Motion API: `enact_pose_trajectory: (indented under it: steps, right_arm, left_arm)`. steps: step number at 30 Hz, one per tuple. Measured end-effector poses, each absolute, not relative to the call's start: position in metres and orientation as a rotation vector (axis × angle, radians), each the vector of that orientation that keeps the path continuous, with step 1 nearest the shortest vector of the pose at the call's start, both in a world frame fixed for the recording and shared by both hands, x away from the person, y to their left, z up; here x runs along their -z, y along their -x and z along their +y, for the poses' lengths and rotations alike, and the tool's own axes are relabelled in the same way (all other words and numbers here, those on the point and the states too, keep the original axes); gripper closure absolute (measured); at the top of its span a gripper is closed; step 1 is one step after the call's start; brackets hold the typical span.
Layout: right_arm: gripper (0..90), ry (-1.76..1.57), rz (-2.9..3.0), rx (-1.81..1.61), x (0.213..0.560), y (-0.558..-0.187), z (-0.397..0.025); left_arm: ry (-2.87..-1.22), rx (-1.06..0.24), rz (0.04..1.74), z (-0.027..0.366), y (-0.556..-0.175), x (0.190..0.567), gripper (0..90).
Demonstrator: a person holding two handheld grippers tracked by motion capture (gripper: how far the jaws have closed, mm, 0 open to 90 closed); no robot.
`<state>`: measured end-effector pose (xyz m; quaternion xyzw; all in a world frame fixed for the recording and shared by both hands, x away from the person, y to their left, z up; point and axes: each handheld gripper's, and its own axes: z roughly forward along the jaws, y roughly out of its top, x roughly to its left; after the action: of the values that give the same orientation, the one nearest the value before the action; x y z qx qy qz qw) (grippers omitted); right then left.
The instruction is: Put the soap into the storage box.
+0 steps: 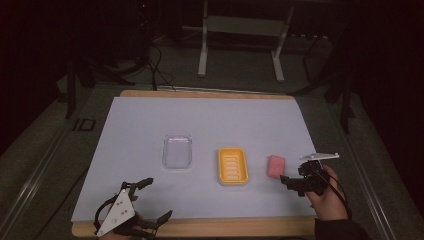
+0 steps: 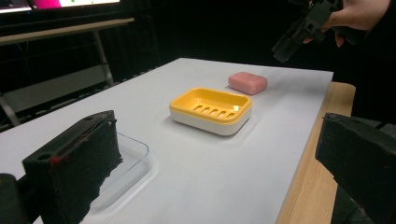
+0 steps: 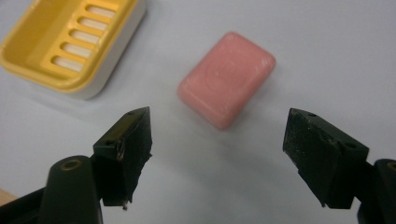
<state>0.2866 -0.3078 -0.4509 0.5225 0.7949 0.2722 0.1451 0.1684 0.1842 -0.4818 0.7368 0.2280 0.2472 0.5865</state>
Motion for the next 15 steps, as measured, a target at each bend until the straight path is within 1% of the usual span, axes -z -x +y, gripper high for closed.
enact_pose_trajectory:
  steps: [8, 11, 15]
  right_arm:
    - [23.8, -1.592, 2.370, -0.639, 0.4502, -0.2899, -0.3065]
    - [23.9, -1.558, 2.429, -0.553, 0.4521, -0.2903, -0.3033]
    - [23.9, -1.538, 2.485, -0.482, 0.4525, -0.2900, -0.3007]
  left_arm:
    - [-1.730, -0.568, 0.531, 0.1834, -0.1689, 0.4828, 0.4]
    - [-1.720, -0.552, 0.530, 0.1840, -0.1688, 0.4825, 0.4]
    - [-1.729, -0.564, 0.530, 0.1834, -0.1689, 0.4829, 0.4]
